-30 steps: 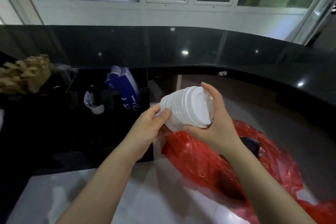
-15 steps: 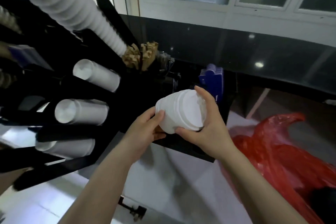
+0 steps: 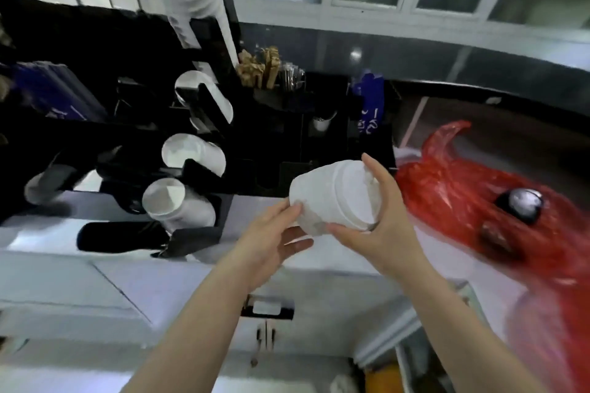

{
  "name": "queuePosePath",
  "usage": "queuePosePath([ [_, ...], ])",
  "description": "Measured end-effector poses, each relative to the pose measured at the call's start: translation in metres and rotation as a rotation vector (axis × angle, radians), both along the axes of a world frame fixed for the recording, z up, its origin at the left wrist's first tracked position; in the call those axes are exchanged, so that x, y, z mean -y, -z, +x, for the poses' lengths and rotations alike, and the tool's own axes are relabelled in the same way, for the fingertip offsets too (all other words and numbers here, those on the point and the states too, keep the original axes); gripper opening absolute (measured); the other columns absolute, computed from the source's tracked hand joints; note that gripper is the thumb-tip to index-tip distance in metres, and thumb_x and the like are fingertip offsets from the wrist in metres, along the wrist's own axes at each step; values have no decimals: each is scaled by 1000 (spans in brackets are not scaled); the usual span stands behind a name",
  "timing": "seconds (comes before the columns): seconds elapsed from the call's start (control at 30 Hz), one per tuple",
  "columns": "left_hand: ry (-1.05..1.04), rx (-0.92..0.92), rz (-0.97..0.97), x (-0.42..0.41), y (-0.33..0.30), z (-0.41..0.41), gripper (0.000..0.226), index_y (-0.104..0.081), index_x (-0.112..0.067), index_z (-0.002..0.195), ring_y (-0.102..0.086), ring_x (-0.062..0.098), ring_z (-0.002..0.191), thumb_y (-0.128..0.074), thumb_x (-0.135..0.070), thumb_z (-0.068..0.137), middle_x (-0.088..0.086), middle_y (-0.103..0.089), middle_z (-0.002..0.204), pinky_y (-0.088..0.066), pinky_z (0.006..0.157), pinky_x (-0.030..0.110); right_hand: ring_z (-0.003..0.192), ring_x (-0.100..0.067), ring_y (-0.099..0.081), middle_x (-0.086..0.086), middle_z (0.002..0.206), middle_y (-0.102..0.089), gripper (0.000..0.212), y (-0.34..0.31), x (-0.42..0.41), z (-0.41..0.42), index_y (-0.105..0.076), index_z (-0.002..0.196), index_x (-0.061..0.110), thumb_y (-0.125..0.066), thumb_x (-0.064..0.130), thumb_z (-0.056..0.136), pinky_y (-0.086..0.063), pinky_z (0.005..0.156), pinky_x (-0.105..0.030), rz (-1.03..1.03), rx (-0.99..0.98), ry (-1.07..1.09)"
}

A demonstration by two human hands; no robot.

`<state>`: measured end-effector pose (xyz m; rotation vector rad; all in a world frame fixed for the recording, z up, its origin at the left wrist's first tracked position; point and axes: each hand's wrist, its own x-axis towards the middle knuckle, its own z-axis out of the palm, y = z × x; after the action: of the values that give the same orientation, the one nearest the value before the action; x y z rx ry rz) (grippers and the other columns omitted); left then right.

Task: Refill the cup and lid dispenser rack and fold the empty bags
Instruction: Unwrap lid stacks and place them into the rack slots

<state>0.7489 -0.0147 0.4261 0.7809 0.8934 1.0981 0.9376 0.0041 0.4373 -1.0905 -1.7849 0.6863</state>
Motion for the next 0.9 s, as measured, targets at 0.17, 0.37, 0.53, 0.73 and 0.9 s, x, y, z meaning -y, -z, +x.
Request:
queuePosePath([
  [0.17,117,8,-101,68,10,-32,35,-56,-11,126,-64,25,99,-44,-29,99,12,-66,116,-47,98,43,129,9,-30,12,143,-35,99,8,89,-31,-30,142,29,-85,43,62,-23,101,-3,-67,-2,103],
  [0.37,148,-50,-31,117,8,-73,32,-58,-14,122,-67,16,89,-41,-30,100,4,-70,104,-50,93,37,127,10,-30,35,134,-30,97,3,139,-68,-29,140,41,-77,49,56,-33,103,-16,-115,-27,71],
  [0.53,41,-90,6,153,7,-113,34,-60,-17,121,-68,18,95,-46,-34,95,5,-71,108,-54,86,30,130,12,-26,40,137,-24,112,3,153,-102,-19,146,42,-83,47,55,-34,100,-14,-156,5,-98],
  [0.73,-103,-2,-22,182,22,-190,45,-61,-12,117,-67,20,86,-55,-39,82,8,-70,101,-54,78,30,130,6,-29,40,135,-24,106,5,169,-181,-16,139,55,-79,55,54,-38,107,-39,-117,52,-192],
  [0.9,-120,-26,56,173,24,-272,37,-66,-15,115,-67,22,94,-51,-39,91,12,-69,108,-55,84,31,128,7,-30,31,136,-29,105,-1,166,-269,-19,141,56,-82,48,57,-35,102,-26,-43,50,-173],
])
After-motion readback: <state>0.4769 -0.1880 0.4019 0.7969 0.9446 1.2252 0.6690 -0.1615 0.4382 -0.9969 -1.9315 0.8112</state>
